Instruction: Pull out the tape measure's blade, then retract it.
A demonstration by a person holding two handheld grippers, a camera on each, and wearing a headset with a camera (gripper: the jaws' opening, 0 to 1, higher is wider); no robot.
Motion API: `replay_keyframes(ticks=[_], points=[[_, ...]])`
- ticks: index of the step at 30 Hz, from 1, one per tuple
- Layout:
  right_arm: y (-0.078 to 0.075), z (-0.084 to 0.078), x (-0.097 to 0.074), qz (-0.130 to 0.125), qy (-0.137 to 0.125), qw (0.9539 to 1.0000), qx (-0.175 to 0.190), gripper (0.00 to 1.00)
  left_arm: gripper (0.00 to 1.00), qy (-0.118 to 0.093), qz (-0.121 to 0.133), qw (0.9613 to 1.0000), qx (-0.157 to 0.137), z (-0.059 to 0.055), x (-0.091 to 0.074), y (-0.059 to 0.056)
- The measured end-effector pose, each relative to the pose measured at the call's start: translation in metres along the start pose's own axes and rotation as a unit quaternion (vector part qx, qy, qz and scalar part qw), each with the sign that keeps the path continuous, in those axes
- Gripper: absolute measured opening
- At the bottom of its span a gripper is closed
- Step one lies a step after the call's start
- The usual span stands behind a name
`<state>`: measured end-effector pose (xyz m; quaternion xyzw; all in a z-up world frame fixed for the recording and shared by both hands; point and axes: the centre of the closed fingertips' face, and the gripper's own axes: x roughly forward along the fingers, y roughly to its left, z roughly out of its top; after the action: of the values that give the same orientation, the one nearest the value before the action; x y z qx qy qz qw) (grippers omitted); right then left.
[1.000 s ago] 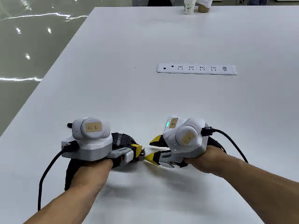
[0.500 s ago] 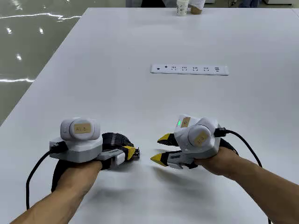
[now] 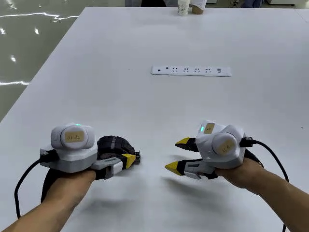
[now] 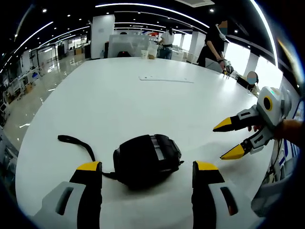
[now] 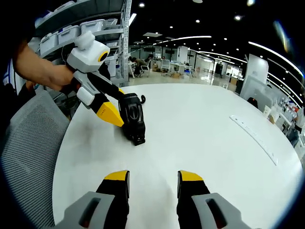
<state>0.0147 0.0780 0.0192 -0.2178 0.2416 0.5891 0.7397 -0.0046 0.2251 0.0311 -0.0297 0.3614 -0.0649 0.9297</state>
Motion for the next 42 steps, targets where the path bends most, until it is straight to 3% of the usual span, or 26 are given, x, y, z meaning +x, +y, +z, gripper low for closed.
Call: replay_keyframes(ticks=[8,18,29,42], points=[[-0.001,-0.007,-0.019,-0.02,-0.01,0.9996,0.02,0.44,0.75,-0.005,-0.012,0.9999,0.01,-0.003,-0.009,-0.004],[0.005,-0.017,-0.039,-0.036,-0.022,0.9981,0.046,0.54,0.81,-0.028,-0.042,0.9984,0.025,-0.001,-0.02,-0.01],[0.011,-0.022,-0.056,-0.054,-0.046,0.9959,0.055,0.69,0.91,-0.044,-0.083,0.9933,0.068,-0.002,-0.032,-0.019],[0.02,-0.029,-0.071,-0.072,-0.061,0.9926,0.077,0.74,0.98,-0.059,-0.117,0.9873,0.089,-0.01,-0.042,-0.02]])
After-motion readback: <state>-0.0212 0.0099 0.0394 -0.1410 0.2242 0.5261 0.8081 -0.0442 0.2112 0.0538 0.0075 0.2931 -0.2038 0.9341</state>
